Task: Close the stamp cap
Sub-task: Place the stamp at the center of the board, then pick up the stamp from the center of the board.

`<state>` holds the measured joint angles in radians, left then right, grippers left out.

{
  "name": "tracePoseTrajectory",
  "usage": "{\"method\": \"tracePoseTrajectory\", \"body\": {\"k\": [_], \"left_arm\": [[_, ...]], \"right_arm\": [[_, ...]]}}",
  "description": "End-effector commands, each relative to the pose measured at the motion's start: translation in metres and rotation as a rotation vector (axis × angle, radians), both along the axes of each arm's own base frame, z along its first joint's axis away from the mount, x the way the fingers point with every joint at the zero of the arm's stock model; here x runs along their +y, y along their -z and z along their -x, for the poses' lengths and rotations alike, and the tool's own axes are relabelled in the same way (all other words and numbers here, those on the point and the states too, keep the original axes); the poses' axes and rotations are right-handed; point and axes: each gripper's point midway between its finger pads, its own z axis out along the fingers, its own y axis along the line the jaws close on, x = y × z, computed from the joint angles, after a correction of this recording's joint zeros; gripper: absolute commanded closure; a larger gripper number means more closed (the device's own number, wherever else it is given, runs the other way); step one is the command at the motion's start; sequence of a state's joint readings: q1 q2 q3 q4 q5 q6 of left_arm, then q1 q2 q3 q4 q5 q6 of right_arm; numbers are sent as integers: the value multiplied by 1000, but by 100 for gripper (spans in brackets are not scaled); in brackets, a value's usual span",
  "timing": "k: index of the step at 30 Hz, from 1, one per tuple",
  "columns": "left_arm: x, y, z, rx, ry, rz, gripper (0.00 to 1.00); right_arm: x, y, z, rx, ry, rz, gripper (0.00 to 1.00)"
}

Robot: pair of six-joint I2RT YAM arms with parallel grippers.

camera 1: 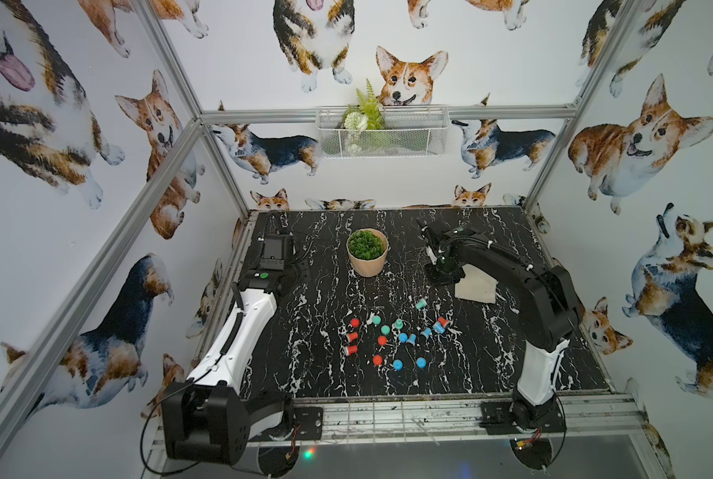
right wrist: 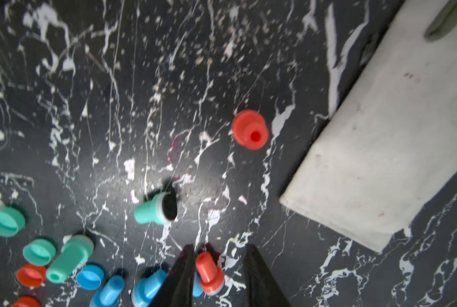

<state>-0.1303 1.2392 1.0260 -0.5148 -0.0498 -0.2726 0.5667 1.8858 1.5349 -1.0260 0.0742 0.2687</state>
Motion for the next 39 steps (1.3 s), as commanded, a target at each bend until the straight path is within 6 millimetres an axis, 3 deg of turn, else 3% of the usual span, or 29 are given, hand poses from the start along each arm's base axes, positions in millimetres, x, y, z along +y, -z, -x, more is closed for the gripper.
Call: {"method": "tracePoseTrajectory", "body": {"k": [1,11,17,26,39], "left_arm": [[1,-5,-3,-21,-2,0,45],[1,-5,-3,-22,-3,-1,45],[0,-6,-3,-24,0,5,45],[0,-6,-3,-25,0,8,45],[0,-7,-2,-27,0,5,45]], "right_arm": [[7,2,28,50,-21,7,66],[87,-6,69,22,-109,-51,66],[120,6,80,23,-147,-24,64],[125,29,86,51,-146,2,62],[123,57,93,94,-143,15,68]]}}
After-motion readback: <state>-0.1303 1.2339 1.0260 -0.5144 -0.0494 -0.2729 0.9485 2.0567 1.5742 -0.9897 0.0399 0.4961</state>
